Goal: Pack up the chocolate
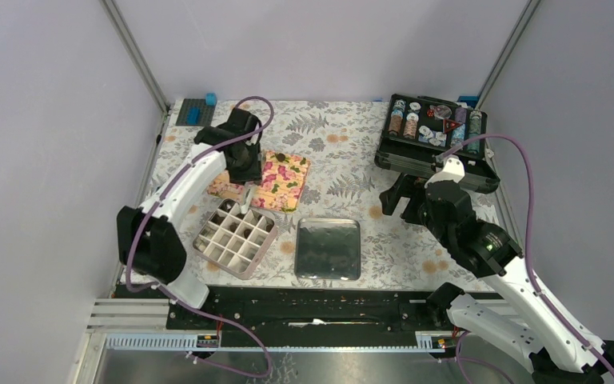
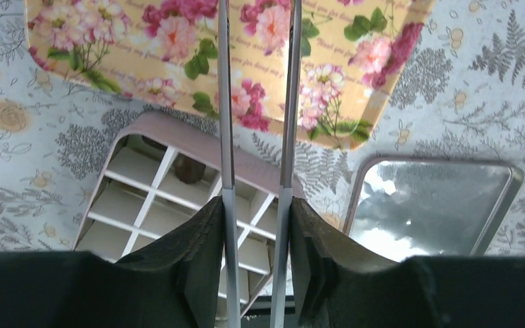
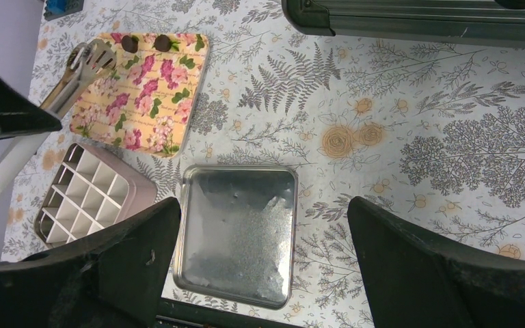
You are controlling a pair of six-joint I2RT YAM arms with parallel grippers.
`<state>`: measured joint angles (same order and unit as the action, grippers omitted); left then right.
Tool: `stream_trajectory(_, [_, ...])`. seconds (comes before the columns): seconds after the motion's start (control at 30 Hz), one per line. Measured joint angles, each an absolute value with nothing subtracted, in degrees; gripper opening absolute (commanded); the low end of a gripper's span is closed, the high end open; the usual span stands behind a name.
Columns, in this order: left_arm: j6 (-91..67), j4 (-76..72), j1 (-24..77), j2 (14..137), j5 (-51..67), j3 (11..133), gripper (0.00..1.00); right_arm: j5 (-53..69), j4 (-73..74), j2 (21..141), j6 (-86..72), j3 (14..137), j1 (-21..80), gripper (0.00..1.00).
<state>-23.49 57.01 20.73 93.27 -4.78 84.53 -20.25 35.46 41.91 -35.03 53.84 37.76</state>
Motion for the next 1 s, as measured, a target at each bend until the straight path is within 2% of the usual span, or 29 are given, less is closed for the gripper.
stream_trajectory(0.63, [-28.8,74.3,31.5,62.1,-4.4,72.2,0.04,-19.7,34.5,44.6,-34.9,53.8,37.8,0.99])
stream_trajectory(1.0, [-32.2,82.1,33.3,55.1,-0.7,65.3,0.04,-17.2,32.2,47.1,-34.8,53.8,37.8,0.99])
